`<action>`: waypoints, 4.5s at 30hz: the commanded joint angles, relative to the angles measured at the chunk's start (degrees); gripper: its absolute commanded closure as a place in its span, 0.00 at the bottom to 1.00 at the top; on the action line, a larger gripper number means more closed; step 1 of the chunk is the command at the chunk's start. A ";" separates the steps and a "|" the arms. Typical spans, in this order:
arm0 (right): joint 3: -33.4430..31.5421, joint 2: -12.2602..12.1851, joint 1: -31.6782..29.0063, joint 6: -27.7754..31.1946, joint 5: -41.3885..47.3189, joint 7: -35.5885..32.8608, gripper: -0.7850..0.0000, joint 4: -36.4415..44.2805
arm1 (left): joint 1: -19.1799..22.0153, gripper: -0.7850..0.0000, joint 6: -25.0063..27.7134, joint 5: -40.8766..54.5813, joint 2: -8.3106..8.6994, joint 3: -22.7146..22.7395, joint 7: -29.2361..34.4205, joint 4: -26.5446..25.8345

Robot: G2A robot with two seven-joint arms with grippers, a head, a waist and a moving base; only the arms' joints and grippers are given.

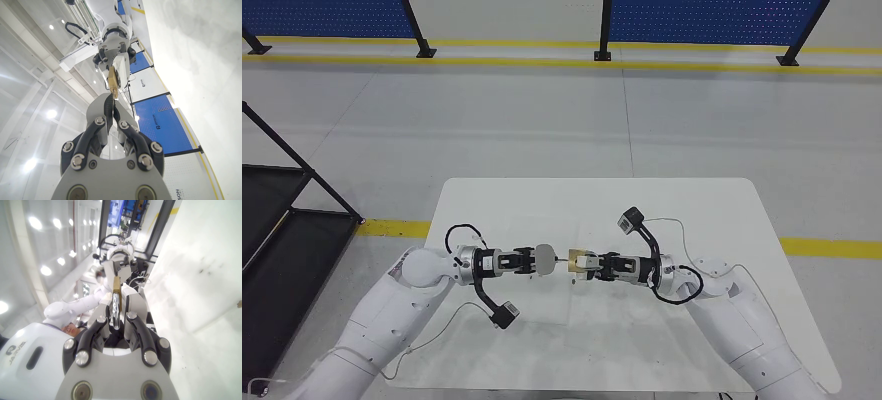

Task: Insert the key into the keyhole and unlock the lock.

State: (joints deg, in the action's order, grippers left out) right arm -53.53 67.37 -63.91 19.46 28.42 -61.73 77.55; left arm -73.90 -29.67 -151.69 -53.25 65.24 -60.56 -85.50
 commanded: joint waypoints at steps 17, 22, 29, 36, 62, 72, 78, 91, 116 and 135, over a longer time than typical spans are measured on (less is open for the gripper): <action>-0.40 0.13 -0.27 -0.08 -0.46 0.42 1.00 0.35 | -0.32 1.00 0.17 0.02 0.09 0.31 -0.04 -0.43; -0.47 0.15 -0.32 -0.12 -0.62 0.30 1.00 0.46 | -0.19 1.00 0.22 0.01 0.04 0.12 -0.07 -0.42; -0.45 0.19 -0.39 -0.32 -0.83 0.05 1.00 0.55 | 0.06 1.00 0.31 -0.02 -0.04 -0.22 -0.20 -0.31; -0.34 0.26 -0.33 -0.15 -1.19 -0.26 1.00 0.68 | 0.42 1.00 0.39 -0.15 -0.20 -0.89 -0.12 -0.19; -1.04 -0.05 0.49 -0.83 -3.61 -3.53 1.00 0.86 | 1.82 1.00 2.05 -0.77 -0.13 -2.00 -4.37 0.16; -0.62 -0.07 0.81 -0.98 -3.97 -4.91 1.00 1.15 | 2.58 1.00 2.33 -0.84 -0.28 -3.00 -4.86 0.64; -0.51 -0.06 0.98 -0.82 -4.14 -5.01 1.00 1.05 | 2.80 1.00 2.30 -0.75 -0.29 -3.18 -5.02 0.80; -0.76 -0.35 1.33 -0.80 -5.14 -6.74 1.00 1.46 | 2.58 1.00 2.55 -1.34 0.01 -3.31 -6.96 0.30; 1.07 -0.43 3.32 -1.19 -4.75 -12.55 1.00 1.01 | 3.99 1.00 2.87 0.30 0.13 -4.90 -11.39 1.42; 2.74 -0.22 4.02 -1.28 -4.76 -12.76 1.00 0.77 | 4.86 1.00 2.72 0.55 -0.05 -6.30 -10.70 2.05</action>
State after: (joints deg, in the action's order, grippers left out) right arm -50.82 67.15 -59.89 18.19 23.57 -74.54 78.37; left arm -69.08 -26.88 -151.16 -53.29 59.00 -71.38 -83.50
